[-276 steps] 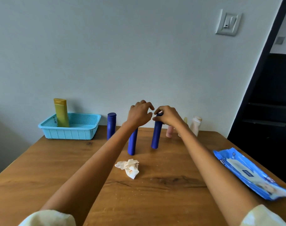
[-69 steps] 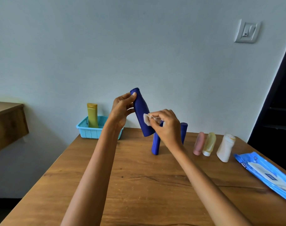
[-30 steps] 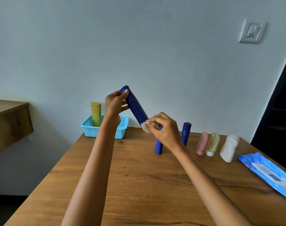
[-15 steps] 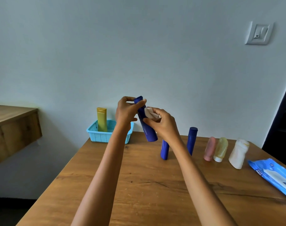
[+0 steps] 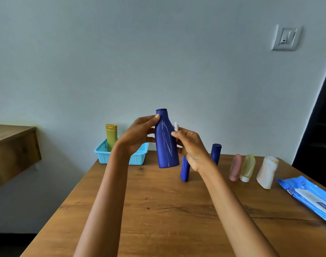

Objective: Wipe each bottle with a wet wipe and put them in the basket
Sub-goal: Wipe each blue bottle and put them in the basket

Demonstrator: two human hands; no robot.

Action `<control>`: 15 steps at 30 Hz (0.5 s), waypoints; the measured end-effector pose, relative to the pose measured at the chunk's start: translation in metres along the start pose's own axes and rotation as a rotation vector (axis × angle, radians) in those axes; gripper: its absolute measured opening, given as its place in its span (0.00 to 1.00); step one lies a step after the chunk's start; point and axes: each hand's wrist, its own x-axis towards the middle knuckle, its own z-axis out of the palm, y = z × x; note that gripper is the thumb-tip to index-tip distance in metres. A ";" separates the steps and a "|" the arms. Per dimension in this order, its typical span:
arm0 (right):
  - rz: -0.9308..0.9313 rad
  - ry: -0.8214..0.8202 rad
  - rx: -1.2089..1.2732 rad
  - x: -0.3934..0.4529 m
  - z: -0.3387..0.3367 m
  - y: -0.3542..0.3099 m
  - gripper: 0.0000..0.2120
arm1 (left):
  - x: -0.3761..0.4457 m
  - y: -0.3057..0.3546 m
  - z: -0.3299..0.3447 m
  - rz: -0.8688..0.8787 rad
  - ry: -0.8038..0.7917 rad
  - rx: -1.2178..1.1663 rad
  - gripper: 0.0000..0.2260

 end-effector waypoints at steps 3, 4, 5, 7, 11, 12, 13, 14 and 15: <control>-0.007 0.022 0.028 -0.002 0.000 -0.002 0.06 | -0.002 0.001 0.002 -0.031 -0.035 -0.127 0.14; -0.020 0.059 0.023 -0.002 0.000 -0.003 0.07 | -0.002 0.002 0.002 -0.040 -0.036 -0.172 0.16; -0.043 0.109 -0.001 -0.001 0.000 -0.005 0.08 | -0.002 0.003 0.002 -0.043 -0.033 -0.201 0.18; -0.127 0.186 -0.109 0.001 0.001 -0.008 0.11 | -0.001 0.005 0.002 -0.032 -0.021 -0.176 0.17; -0.346 0.218 -0.463 0.002 0.009 -0.015 0.14 | 0.002 0.009 0.008 0.014 -0.007 -0.045 0.11; -0.393 0.227 -0.511 0.002 0.013 -0.016 0.15 | 0.002 0.011 0.008 0.028 -0.004 -0.042 0.10; -0.444 0.225 -0.537 0.000 0.016 -0.016 0.16 | 0.002 0.013 0.008 0.036 -0.002 -0.053 0.11; -0.481 0.204 -0.539 -0.002 0.020 -0.016 0.17 | 0.002 0.015 0.006 0.041 0.000 -0.068 0.11; -0.506 0.172 -0.525 -0.005 0.024 -0.014 0.18 | 0.002 0.018 0.005 0.044 0.002 -0.078 0.12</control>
